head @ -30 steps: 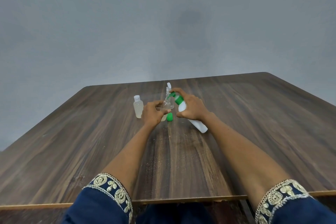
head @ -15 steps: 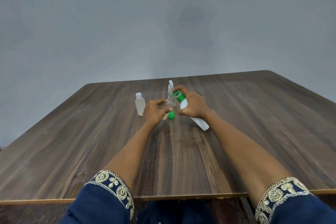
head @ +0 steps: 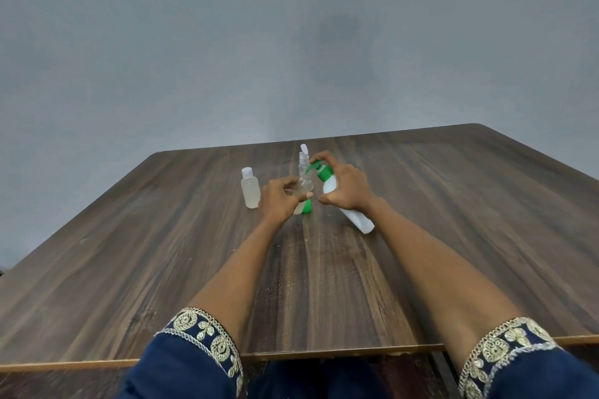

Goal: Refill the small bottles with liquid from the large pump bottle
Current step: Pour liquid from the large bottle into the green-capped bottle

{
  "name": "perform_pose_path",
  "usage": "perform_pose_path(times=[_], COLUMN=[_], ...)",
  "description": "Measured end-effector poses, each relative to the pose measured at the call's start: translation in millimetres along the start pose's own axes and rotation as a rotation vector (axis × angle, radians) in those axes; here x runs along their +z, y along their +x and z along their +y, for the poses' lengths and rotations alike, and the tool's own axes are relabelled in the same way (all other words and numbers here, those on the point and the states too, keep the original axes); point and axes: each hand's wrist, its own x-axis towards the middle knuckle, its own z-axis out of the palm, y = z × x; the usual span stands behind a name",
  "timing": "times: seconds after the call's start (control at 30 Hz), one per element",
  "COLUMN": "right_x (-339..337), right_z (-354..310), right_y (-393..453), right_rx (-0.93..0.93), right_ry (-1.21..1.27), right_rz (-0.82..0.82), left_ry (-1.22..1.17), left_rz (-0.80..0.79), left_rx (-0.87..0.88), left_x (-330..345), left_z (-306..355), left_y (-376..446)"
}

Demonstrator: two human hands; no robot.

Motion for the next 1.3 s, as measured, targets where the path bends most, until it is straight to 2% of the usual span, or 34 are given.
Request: perform_pose_path(times=[0.17, 0.33, 0.43, 0.53, 0.7, 0.83, 1.0, 1.13, 1.3], right_x=[-1, -2, -3, -4, -7, -5, -2, -3, 1], right_z=[2, 5, 2, -3, -12, -12, -12, -14, -9], right_y=[-1, 2, 2, 3, 17, 24, 23, 24, 24], right_rx=[-0.001, -0.061, -0.018, 0.104, 0.419, 0.523, 0.522, 0.410, 0.383], right_ry=[0.030, 0.005, 0.087, 0.178, 0.302, 0.236, 0.084, -0.020, -0.061], right_rz=[0.031, -0.100, -0.119, -0.120, -0.114, -0.056, -0.078, -0.138, -0.104], left_ry=[-0.002, -0.038, -0.038, -0.053, -0.079, -0.060, -0.046, -0.050, -0.025], left_rz=[0.009, 0.034, 0.040, 0.047, 0.053, 0.040, 0.035, 0.046, 0.031], left_rx=[0.020, 0.003, -0.007, -0.015, -0.003, 0.010, 0.004, 0.007, -0.006], left_x=[3, 0, -3, -2, 1, 2, 0, -1, 0], left_z=[3, -1, -4, -4, 2, 5, -3, -4, -4], left_y=[1, 1, -1, -2, -1, -1, -4, -6, -6])
